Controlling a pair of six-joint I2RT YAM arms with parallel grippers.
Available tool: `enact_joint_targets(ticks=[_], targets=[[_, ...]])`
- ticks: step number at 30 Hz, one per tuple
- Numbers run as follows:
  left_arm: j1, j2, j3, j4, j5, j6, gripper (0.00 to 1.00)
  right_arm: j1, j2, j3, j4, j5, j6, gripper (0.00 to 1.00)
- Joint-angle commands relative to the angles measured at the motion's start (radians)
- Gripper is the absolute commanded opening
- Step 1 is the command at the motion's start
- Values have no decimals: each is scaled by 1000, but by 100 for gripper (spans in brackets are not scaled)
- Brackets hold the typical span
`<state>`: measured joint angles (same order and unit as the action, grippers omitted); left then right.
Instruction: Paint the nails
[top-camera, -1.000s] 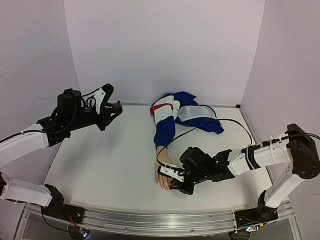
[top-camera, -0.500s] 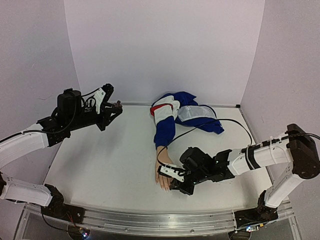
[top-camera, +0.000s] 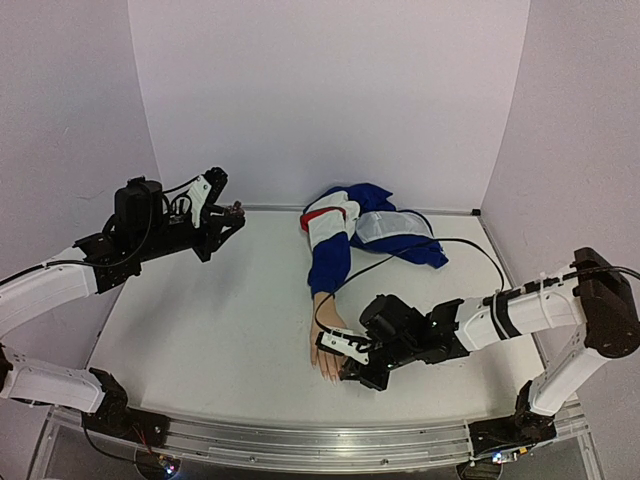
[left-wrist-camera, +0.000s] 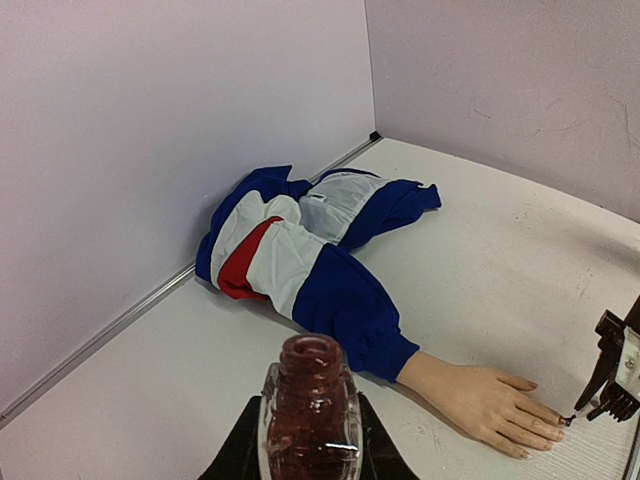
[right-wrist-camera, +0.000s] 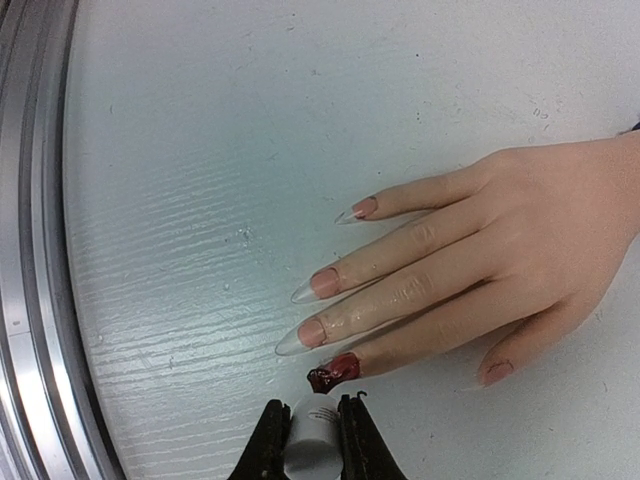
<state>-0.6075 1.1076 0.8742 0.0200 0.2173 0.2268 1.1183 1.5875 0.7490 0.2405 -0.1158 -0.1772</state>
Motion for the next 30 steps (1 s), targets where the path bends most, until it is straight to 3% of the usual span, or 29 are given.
enact_joint_targets(ticks=[1, 10, 17, 24, 30], targets=[[6, -22, 32, 66, 23, -18, 0, 9, -51, 23, -28, -12, 19, 0], [6, -82, 31, 66, 44, -42, 0, 8, -194, 43, -43, -28, 122, 0], [6, -158, 42, 66, 142, -67, 0, 8, -329, 99, 34, 173, 296, 0], [6, -176, 120, 35, 307, -152, 0, 8, -274, 233, 153, 355, 344, 0], [5, -243, 107, -97, 406, -118, 0, -13, -204, 360, 134, 300, 340, 0]])
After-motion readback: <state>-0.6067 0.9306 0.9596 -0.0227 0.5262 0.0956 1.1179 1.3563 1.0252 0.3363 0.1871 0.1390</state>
